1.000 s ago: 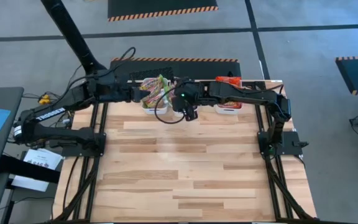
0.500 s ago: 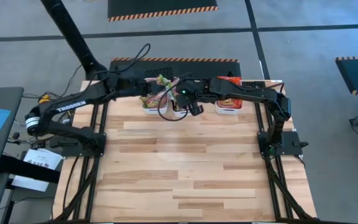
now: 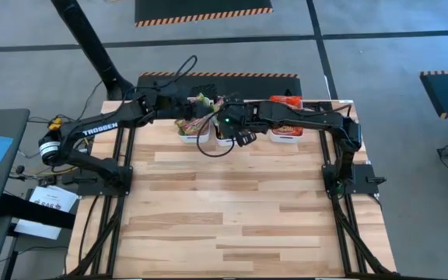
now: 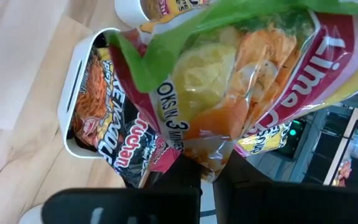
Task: Sort Maruchan noodles
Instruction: Put the green noodle pack into the left white bin
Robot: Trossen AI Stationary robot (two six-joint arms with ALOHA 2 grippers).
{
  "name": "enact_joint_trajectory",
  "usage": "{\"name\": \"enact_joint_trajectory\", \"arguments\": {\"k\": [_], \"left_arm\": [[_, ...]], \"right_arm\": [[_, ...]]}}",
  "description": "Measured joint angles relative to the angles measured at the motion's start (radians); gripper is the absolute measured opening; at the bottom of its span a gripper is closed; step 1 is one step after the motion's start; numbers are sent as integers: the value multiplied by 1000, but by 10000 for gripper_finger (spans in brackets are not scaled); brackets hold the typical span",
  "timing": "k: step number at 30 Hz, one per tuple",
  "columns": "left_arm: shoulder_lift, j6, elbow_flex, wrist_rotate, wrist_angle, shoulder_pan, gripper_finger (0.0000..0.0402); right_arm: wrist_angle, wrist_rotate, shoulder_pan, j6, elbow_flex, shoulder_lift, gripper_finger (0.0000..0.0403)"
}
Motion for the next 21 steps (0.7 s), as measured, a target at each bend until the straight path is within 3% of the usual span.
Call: {"name": "enact_joint_trajectory", "arguments": {"k": [16,21], "left_arm": [[-4,46,1,7,12,7,181],[-4,71,1,19,11,7,160]], "right_arm": [[100,-1,28,-9,-1,1,20],[105,-3,27,-9,-1,1,20]]}}
